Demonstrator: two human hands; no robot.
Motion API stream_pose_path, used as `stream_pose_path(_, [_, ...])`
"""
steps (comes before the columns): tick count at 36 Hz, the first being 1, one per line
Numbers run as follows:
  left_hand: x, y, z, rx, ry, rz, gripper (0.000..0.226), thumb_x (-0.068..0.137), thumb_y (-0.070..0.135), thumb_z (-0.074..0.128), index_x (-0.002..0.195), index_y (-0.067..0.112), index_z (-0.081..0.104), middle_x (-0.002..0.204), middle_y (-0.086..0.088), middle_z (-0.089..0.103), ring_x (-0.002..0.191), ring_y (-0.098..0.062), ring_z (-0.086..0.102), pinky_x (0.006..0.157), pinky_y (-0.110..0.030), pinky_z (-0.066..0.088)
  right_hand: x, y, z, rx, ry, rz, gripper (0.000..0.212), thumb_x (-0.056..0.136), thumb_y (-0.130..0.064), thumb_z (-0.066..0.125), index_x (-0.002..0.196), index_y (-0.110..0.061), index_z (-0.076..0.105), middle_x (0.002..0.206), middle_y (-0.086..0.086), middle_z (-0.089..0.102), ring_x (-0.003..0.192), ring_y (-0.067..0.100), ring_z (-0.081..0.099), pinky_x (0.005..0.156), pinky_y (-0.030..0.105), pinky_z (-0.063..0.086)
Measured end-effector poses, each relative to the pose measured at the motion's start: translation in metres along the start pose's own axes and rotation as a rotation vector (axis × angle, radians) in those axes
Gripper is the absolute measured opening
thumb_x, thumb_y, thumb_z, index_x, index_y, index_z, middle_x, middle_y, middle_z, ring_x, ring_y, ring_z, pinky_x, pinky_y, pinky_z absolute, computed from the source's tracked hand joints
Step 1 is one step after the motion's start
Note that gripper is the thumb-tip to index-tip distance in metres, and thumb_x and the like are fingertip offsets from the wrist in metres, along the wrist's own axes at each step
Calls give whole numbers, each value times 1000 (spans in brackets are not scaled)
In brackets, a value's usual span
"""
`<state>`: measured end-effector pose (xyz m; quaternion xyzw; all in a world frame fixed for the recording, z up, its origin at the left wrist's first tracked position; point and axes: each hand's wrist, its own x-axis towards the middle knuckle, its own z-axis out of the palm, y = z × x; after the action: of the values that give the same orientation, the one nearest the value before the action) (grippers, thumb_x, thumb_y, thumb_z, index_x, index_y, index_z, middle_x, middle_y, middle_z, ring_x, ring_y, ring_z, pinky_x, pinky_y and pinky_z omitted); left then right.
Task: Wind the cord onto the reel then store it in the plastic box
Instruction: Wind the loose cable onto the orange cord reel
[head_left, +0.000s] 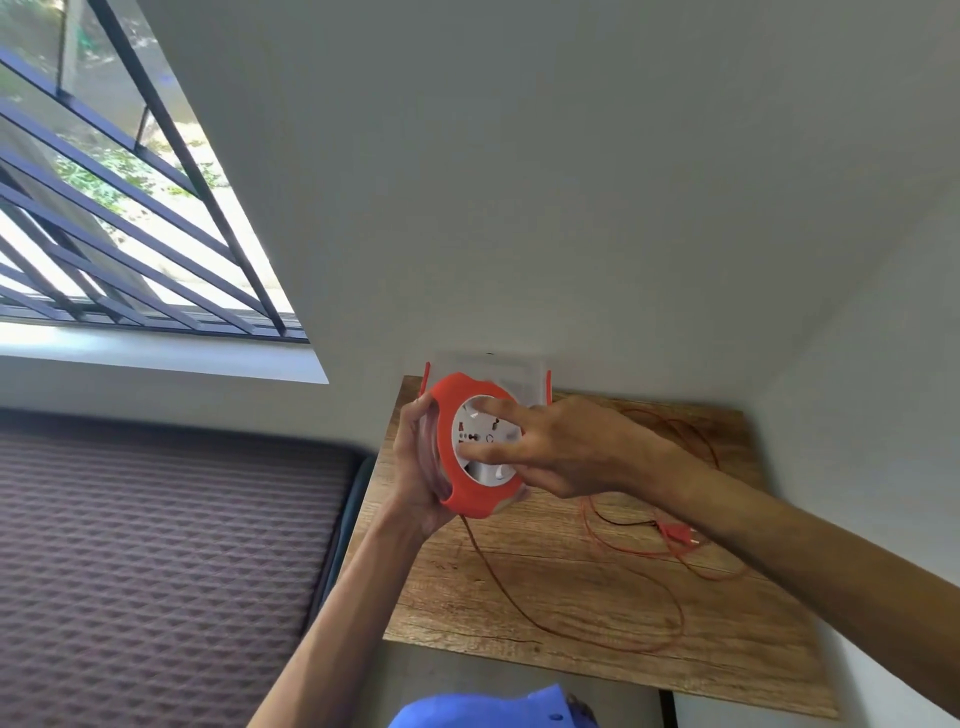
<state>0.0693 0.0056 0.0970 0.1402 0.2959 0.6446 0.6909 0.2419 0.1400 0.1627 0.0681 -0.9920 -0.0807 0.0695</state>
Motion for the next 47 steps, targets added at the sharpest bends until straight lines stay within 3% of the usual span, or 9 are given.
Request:
stream_pose_path(9, [-1, -2, 6, 7, 11, -64, 85, 83, 79, 58, 129, 11, 79, 124, -22, 77, 108, -40, 76, 91, -67, 60, -5, 4, -8, -56, -95, -127, 65, 94, -9, 66, 149, -36, 44, 158, 26, 36, 81, 37, 73, 48, 36, 58])
stream_pose_path(15, [-1, -4, 10, 33, 43, -50, 80, 79, 78, 67, 126, 14, 82, 123, -21, 79, 107, -41, 78, 89, -69, 61, -7, 11, 5, -76, 28, -77, 57, 105, -31, 66, 155, -37, 41, 143, 25, 60, 59, 28, 68, 48, 29, 55])
stream_pose_path(19, [1, -4, 12, 8, 49, -45, 79, 88, 78, 56, 127, 14, 81, 123, -19, 78, 109, -41, 76, 95, -69, 57, -2, 8, 12, -26, 202, 78, 57, 96, -56, 68, 148, -35, 59, 105, 5, 77, 56, 12, 62, 49, 17, 32])
stream_pose_path(22, [2, -6, 13, 28, 45, -19, 71, 97, 74, 49, 122, 17, 84, 121, -16, 81, 110, -36, 78, 96, -69, 57, 5, -7, 16, 104, 293, 326, 64, 88, -70, 64, 130, -22, 73, 79, 0, 79, 53, 16, 68, 47, 19, 40])
stream_pose_path(26, [4, -10, 14, 4, 37, -22, 73, 100, 73, 47, 126, 15, 82, 126, -19, 79, 114, -41, 76, 99, -74, 53, 19, -24, 13, 190, 352, 759, 69, 88, -81, 49, 87, -19, 78, 60, -4, 69, 46, 13, 60, 47, 18, 37])
stream_pose_path(30, [7, -12, 11, 31, 99, 22, 72, 100, 73, 43, 122, 17, 84, 120, -16, 82, 108, -36, 80, 89, -64, 64, 19, -24, 16, 313, 203, 937, 74, 102, -74, 32, 58, -23, 64, 44, -13, 42, 39, 2, 41, 47, 19, 25])
stream_pose_path(36, [6, -13, 7, 69, 214, 96, 72, 98, 72, 49, 124, 15, 82, 122, -19, 80, 108, -37, 77, 94, -58, 61, 8, -27, 28, 196, 261, 760, 58, 111, -48, 46, 66, -18, 67, 56, -2, 63, 44, 16, 56, 45, 24, 34])
stream_pose_path(40, [5, -6, 5, 61, 246, 137, 71, 96, 72, 52, 121, 14, 83, 119, -18, 80, 104, -33, 78, 89, -48, 64, -6, -22, 25, 43, 306, 306, 22, 106, -32, 58, 118, -16, 66, 117, 9, 70, 73, 25, 72, 48, 30, 54])
stream_pose_path(47, [2, 0, 12, 54, 213, 84, 84, 94, 74, 48, 135, 4, 72, 129, -28, 69, 113, -42, 69, 98, -54, 55, -13, -8, 13, -76, 112, 6, 58, 95, -26, 75, 148, -30, 51, 146, 21, 49, 92, 36, 74, 59, 36, 63])
